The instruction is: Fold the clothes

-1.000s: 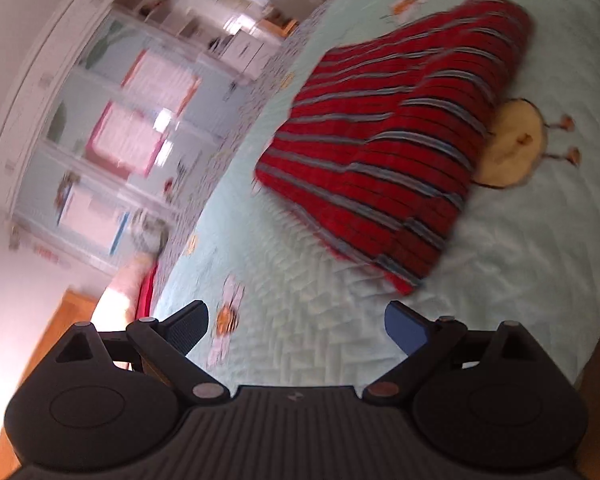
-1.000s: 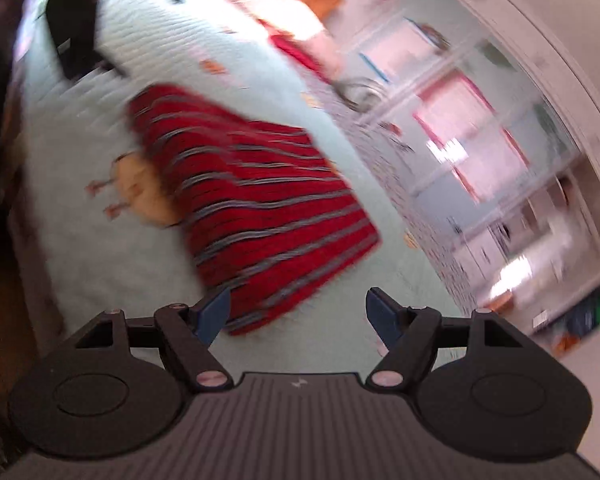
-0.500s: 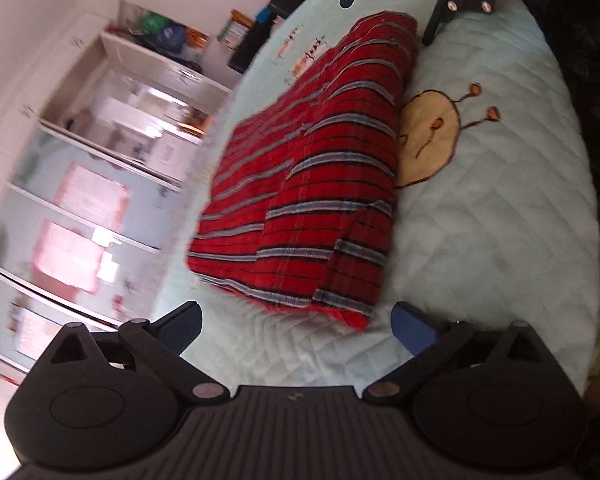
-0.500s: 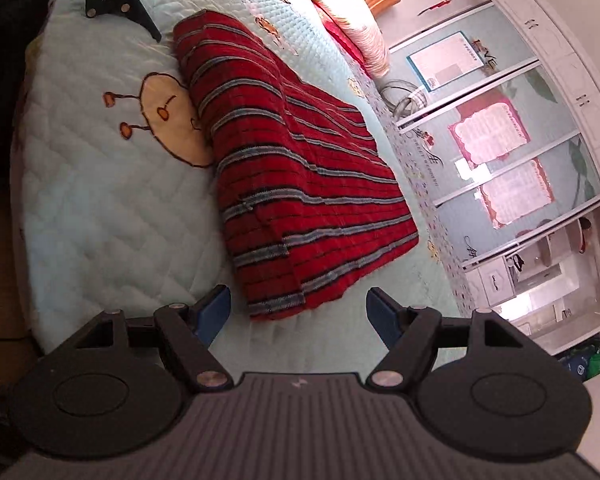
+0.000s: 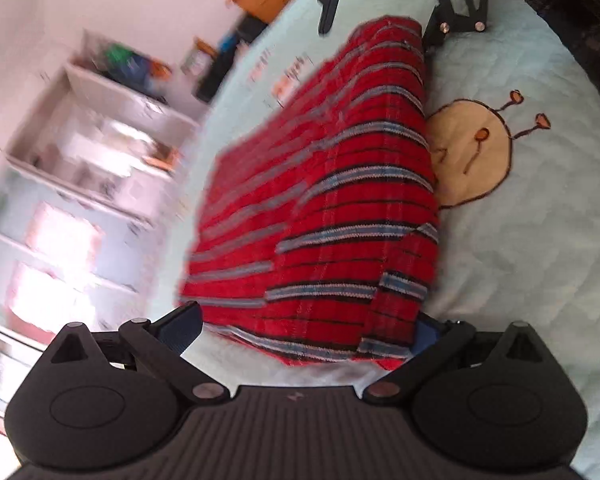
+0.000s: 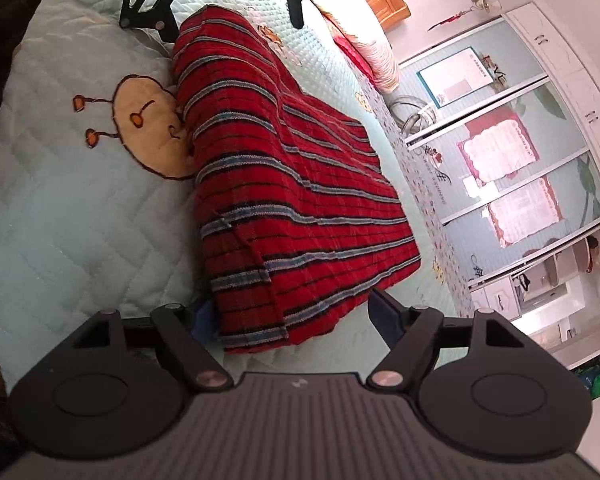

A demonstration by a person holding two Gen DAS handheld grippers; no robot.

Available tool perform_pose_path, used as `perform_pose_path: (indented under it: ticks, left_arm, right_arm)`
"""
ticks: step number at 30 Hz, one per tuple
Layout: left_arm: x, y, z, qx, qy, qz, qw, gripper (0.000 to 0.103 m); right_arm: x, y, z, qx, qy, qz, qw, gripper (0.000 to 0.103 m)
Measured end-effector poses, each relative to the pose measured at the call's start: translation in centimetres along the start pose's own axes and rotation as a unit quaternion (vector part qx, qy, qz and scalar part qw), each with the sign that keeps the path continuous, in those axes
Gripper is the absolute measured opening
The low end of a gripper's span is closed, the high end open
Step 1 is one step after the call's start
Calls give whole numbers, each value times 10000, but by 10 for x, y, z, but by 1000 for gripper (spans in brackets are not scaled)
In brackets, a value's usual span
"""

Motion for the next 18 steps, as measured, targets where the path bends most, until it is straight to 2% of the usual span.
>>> perform_pose_path:
  ticks: [4,5,9,15,16,18]
  left_arm:
    - [-15,5,-1,-121,-553,-89,9984,103]
    - [-18,6,1,-181,-579,-94,9981,103]
    - [-20,5,12,-440,-518,173,9975,103]
    - [-35,12,-7,-95,-132,377,9992,103]
    - [-37,12,-7,-121,-121,450,9988,103]
    - [-40,13,-6,-114,-96,574,9982,103]
  right_arm:
    - [-5,2,8,143,80,193,9997,76]
    - [-5,2,9,169,88,218,9996,76]
    - [3,13,9,339,-63,162,9993,76]
    - [-7,21,20,392,-308,546,9973,78]
    - [-10,20,22,378,-313,637,9968,80]
    - [-16,18,28,362,-294,866,9952,94]
Point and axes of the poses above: each gripper's, at about its wrist camera, not at the fingertips, and x roughly against the way its jaws point, z to its right, y to its underside, the point moved 4 cm from there along -x, roughly the way its jaws point, and after that the axes turned 15 degrees about -x, right-handed, at the moved point
